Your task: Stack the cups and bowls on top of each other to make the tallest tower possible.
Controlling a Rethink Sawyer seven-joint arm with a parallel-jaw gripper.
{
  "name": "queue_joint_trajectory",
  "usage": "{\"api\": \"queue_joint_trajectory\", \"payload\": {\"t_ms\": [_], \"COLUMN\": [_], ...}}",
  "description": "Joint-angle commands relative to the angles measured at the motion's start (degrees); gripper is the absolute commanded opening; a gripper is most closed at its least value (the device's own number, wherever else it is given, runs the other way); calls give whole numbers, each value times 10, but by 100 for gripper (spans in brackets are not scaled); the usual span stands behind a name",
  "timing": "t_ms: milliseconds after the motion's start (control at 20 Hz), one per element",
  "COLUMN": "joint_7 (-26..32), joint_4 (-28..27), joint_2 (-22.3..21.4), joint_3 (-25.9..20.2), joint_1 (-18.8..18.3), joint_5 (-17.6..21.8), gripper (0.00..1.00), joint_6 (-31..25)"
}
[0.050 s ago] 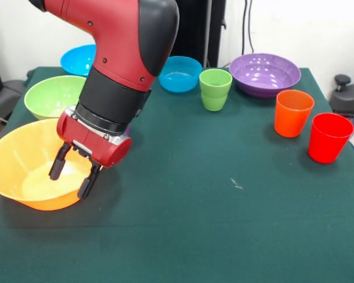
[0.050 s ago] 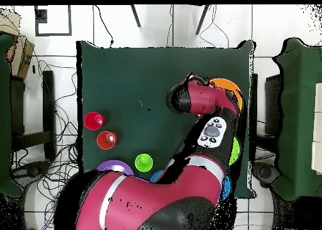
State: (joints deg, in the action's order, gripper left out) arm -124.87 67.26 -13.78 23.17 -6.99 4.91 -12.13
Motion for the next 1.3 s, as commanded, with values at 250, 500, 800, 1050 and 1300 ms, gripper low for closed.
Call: {"api": "queue_joint_trajectory", "payload": {"t_ms": [250,500,800,1050,1300], "joint_7": [-55,-76,-80,-76,-75], "joint_4": [10,-18,-40,-34,-17], "joint_2": [18,61,99,103,97], "joint_3": [-71,-52,-42,-37,-33], "joint_1": [-9,3,1,3,6], "joint_5": [-2,-18,-32,-40,-48], "gripper": [100,100,100,100,0], "joint_6": [34,48,79,88,93]}}
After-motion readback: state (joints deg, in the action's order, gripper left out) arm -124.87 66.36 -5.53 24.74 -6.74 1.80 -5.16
